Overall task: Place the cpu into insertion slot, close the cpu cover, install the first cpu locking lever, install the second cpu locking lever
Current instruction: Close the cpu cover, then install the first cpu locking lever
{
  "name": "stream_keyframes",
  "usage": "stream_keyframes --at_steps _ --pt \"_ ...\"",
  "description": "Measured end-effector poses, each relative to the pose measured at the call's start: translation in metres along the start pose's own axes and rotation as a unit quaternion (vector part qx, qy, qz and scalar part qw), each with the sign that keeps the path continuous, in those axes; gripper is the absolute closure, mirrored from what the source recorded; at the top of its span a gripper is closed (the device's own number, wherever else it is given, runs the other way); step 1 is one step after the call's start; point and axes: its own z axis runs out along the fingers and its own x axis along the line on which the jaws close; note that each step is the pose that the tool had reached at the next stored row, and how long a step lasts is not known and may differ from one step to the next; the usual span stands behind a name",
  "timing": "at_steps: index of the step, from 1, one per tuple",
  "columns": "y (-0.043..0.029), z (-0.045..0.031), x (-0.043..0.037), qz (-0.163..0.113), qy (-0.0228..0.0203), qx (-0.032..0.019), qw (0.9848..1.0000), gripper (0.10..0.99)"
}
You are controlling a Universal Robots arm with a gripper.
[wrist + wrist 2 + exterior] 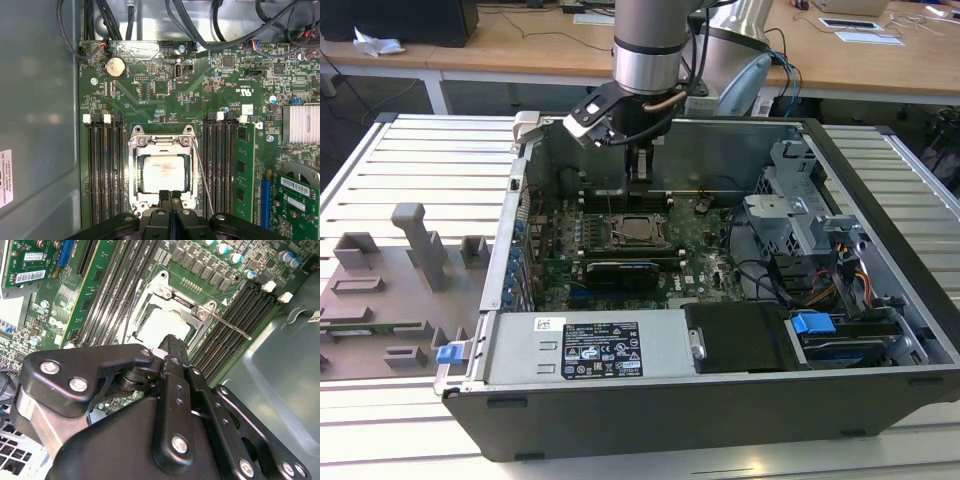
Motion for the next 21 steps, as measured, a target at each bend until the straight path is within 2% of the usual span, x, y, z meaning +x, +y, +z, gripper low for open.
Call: stream_keyframes --at_steps 4,8,11,13,15,16,18,21 --pt "0.0000 -0.0002 0.0000 0.000 0.0000 0.0000 1.0000 0.980" --pt "0.0000 -0.0002 0.0000 -0.028 -0.0003 -0.0012 0.9996 0.980" --pt "0.0000 -0.0002 0.0000 -0.059 -0.0007 -0.0025 0.9983 0.980" --pt "0.0000 -0.0001 0.0000 -0.086 -0.0010 -0.0037 0.9963 0.980" --pt "0.0000 -0.0002 0.0000 -0.102 -0.0012 -0.0043 0.9948 0.980" --pt "0.0000 -0.0001 0.0000 -0.114 -0.0013 -0.0049 0.9935 0.980" --pt "0.0000 -0.0002 0.0000 -0.150 -0.0017 -0.0064 0.9887 0.980" --pt "0.0000 -0.0002 0.0000 -0.170 -0.0019 -0.0072 0.9854 0.980"
